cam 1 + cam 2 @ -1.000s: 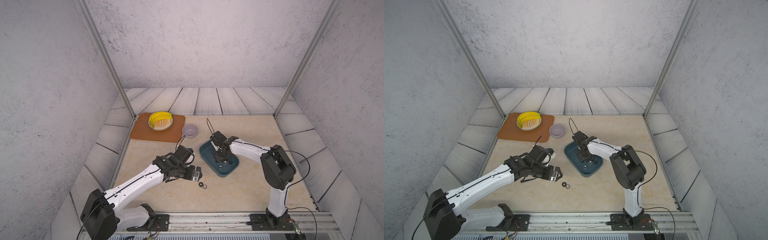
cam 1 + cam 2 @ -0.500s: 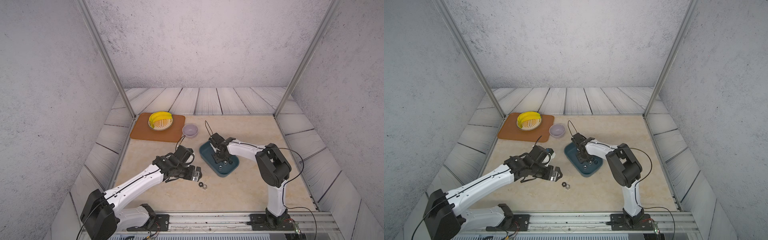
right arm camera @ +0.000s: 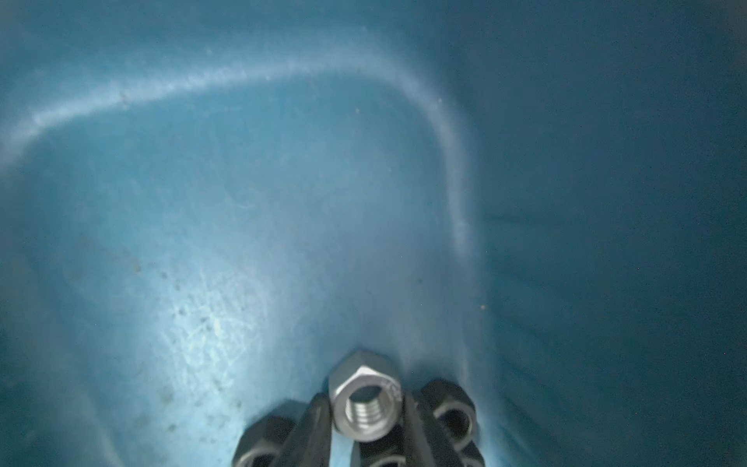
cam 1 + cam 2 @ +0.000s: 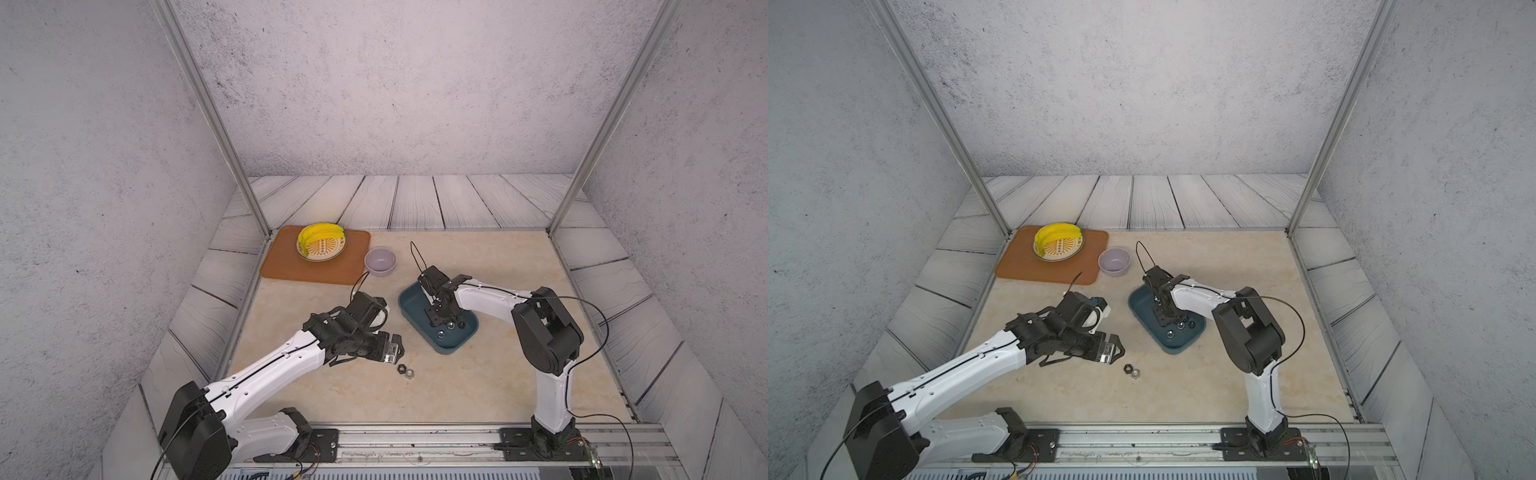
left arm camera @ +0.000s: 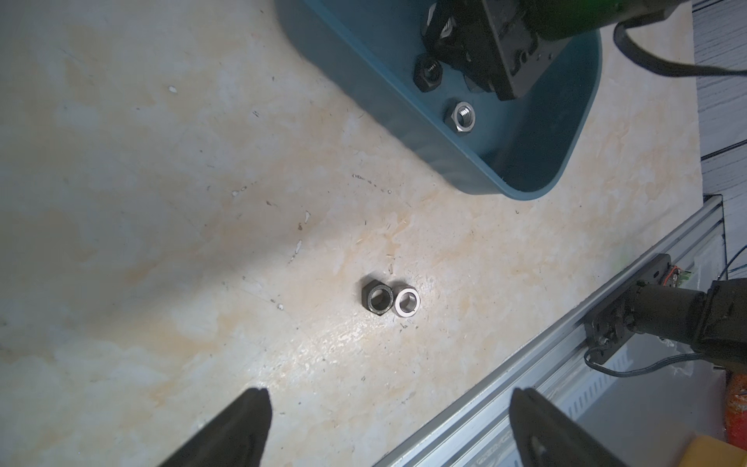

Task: Put the nuts on the desktop into the storage box
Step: Place the nut in the storage box.

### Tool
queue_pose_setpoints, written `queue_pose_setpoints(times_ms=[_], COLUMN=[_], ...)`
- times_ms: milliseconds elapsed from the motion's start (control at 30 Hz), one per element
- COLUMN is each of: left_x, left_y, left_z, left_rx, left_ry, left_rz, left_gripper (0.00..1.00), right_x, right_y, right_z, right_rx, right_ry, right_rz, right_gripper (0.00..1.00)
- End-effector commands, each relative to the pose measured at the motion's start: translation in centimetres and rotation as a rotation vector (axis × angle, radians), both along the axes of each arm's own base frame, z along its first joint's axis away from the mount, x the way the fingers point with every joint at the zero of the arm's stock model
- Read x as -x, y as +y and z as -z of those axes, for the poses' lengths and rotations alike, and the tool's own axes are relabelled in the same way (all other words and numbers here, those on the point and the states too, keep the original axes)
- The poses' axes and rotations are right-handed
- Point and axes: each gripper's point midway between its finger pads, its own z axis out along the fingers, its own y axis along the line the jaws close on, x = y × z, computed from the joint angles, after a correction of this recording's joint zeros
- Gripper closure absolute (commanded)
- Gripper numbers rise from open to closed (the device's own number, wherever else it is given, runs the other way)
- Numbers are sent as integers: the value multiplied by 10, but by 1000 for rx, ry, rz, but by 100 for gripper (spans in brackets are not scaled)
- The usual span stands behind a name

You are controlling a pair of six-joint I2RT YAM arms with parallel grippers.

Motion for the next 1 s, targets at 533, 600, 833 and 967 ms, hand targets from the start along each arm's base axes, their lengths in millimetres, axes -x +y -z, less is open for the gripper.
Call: queue_pose_setpoints(times_ms=[533, 600, 833, 967], left_x=[6, 7, 10, 10], left_y=[-2, -2, -7, -8], left_z=[5, 4, 0, 0], left_rx=[-35, -41, -47, -64], left_ry=[-11, -14, -31, -50], left_rz=[48, 52, 77, 92], left_gripper=[2, 2, 1, 1], right_x=[8, 12, 27, 48], right_y=[-1, -2, -8, -14], right_z=[-130, -148, -211, -241], right_rx=[-310, -352, -497, -599], right_ry=[-338, -397, -654, -821], right_rz=[4, -17, -115, -193], right_gripper=[2, 1, 1, 1])
